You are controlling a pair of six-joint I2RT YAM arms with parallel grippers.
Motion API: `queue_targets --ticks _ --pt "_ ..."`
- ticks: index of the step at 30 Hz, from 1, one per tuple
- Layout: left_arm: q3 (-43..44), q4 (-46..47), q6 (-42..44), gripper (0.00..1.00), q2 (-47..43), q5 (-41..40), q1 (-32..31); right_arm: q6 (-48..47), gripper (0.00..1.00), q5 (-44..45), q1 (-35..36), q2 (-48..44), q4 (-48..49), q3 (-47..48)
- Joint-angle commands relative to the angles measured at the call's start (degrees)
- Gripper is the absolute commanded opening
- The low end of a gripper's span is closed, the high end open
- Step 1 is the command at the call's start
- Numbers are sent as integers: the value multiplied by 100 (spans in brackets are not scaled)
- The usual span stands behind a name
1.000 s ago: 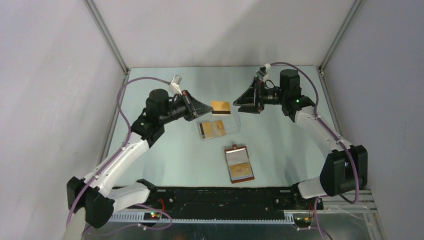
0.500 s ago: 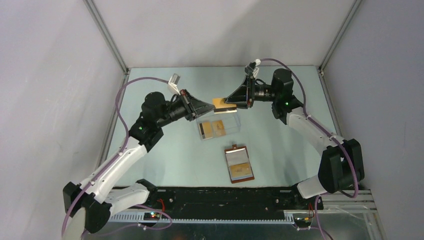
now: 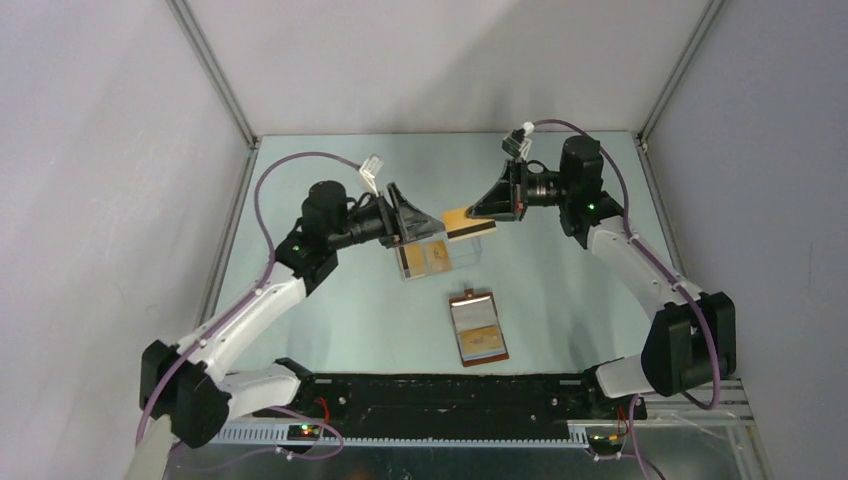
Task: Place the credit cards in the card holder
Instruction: Pick up the credit card from the storage box.
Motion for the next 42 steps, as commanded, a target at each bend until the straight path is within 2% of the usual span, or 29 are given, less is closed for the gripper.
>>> queue_targets --ticks 1,5,10,14,18,23,26,31,34,37,42 --pt "315 -104 968 70 413 1342 0 -1406 0 -707 -164 -407 -1688 7" --pt "433 -139 1279 67 672 2103 -51 -2320 0 -633 -101 -534 -3058 9" --pt "874 -140 1336 63 1083 2596 -454 -2655 0 -634 125 -501 -3411 4" --pt "1080 -138 1300 54 1364 2713 -689 -2663 0 -625 155 -459 -3414 8" --pt "1074 -158 1313 58 1372 2594 -664 -2776 0 -641 134 -443 -3529 4" --pt "919 -262 1188 60 1064 1572 -257 -3031 0 -694 101 -441 -3770 10" --pt "883 -345 1109 66 837 1120 -164 -3189 0 -740 105 -417 -3921 11" --pt "926 -320 1143 66 888 1492 -191 -3251 0 -733 103 -393 -3987 5" --pt "987 -315 1208 63 1137 2210 -464 -3263 0 -701 115 -375 -4018 50" --pt "1048 -315 1271 54 1385 2699 -774 -3289 0 -686 127 -328 -4077 92" --pt "1048 -326 1299 42 1583 2701 -989 -3384 0 -643 142 -301 -4185 127"
